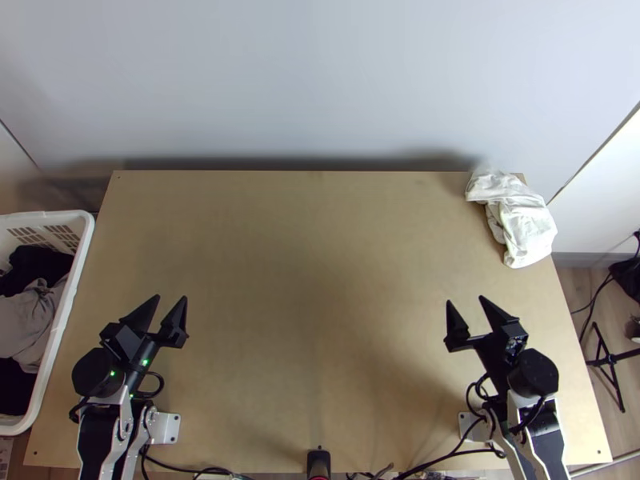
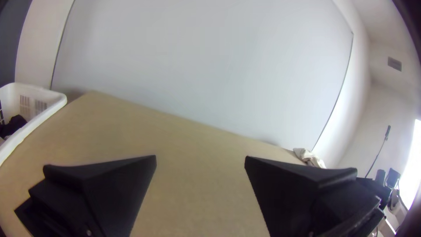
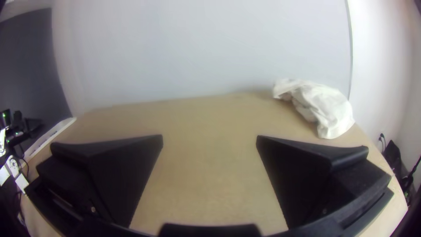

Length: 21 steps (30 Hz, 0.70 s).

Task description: Fold the t-shirt

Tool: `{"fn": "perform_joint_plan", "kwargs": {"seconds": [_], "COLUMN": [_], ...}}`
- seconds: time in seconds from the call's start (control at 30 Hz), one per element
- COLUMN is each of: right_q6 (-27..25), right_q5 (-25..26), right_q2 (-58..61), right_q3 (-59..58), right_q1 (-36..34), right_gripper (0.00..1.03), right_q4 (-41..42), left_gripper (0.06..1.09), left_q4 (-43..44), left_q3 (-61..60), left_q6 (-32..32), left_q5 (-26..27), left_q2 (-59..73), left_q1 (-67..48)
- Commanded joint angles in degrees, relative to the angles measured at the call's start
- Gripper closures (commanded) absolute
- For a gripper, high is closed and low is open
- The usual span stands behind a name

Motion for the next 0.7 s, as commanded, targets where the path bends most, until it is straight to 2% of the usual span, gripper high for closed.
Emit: {"fn": "perform_joint_plan", "kwargs": {"seconds": [0.0,0.37,0.53,0.67], "right_q6": [3.24,3.15,0.95,-1.33], "right_q5": [-0.04,0.75,1.1,1.02], "right_q2": [-0.06,-0.06,-0.06,-0.14], "right_q3": [0.02,0.19,0.19,0.19], "right_q1": [3.75,3.05,-0.03,0.41], "right_gripper": [0.04,0.04,0.04,0.04], "right_q4": [0.23,0.75,1.02,2.16], "left_gripper": [0.1,0.1,0.1,0.1], "left_q4": [-0.09,0.0,0.0,-0.35], "left_q3": [0.01,0.01,0.1,0.1], "left_q6": [-0.84,0.12,0.65,3.29], "left_q5": [0.01,-1.04,-2.54,-3.06], "left_q2": [0.01,-0.08,-0.08,-0.08], "left_q1": [-1.17,-0.65,-0.38,-0.29]}}
